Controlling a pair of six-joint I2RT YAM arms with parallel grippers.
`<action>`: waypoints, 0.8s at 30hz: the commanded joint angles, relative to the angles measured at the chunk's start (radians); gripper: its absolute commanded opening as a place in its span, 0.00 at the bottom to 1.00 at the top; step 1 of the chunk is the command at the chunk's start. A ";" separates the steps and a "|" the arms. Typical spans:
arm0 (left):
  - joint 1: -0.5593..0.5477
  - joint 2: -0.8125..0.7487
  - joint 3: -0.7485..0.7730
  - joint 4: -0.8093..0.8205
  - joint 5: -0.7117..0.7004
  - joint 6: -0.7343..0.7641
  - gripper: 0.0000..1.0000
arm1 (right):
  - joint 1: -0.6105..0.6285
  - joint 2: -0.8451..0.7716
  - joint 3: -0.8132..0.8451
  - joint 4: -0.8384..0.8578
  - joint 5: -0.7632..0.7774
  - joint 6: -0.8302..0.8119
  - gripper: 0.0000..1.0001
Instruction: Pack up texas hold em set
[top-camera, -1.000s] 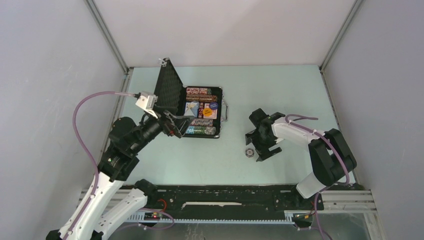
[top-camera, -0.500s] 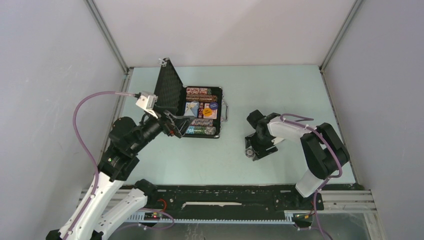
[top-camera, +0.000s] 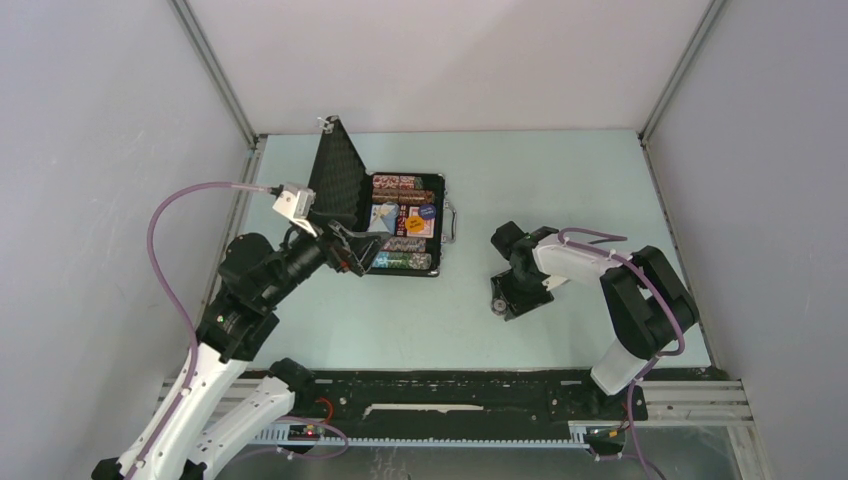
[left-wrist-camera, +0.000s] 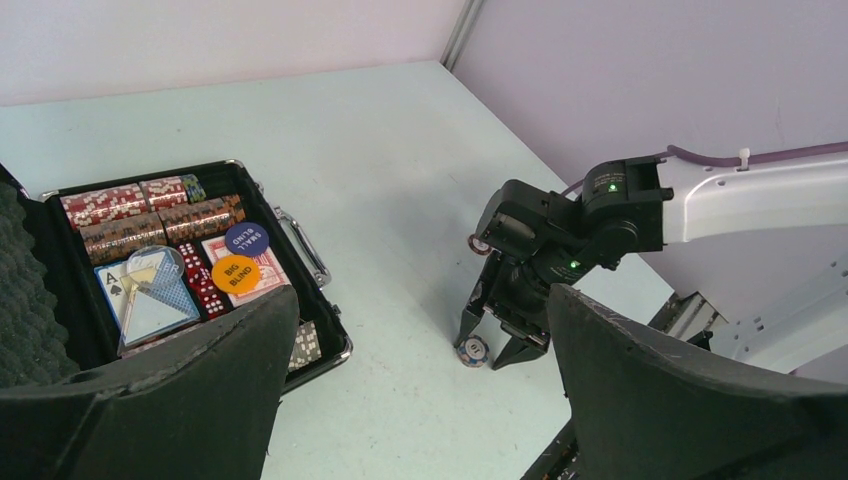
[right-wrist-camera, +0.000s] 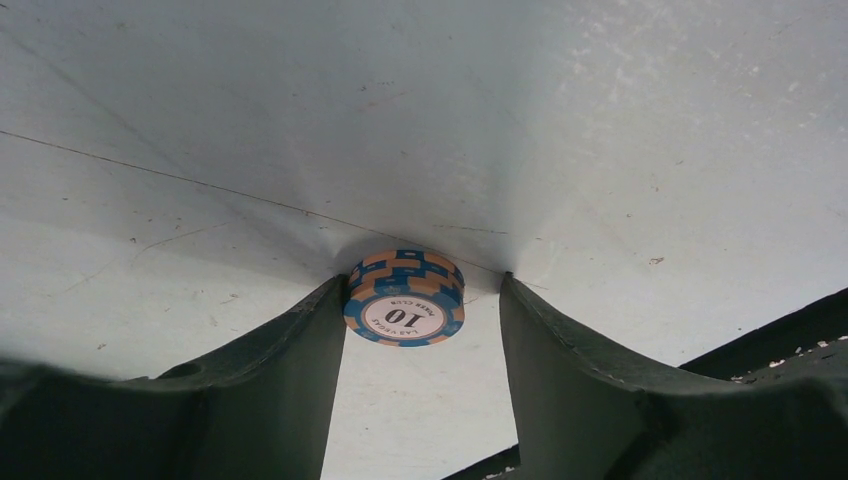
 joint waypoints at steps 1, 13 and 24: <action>-0.005 0.005 0.016 0.023 0.018 -0.003 1.00 | 0.002 0.010 0.017 0.022 0.073 0.050 0.64; -0.005 0.012 0.015 0.022 0.019 0.000 1.00 | 0.014 0.049 0.017 0.038 0.095 0.067 0.44; -0.005 0.032 0.014 0.020 0.020 -0.002 1.00 | 0.029 -0.005 0.018 0.009 0.138 0.083 0.00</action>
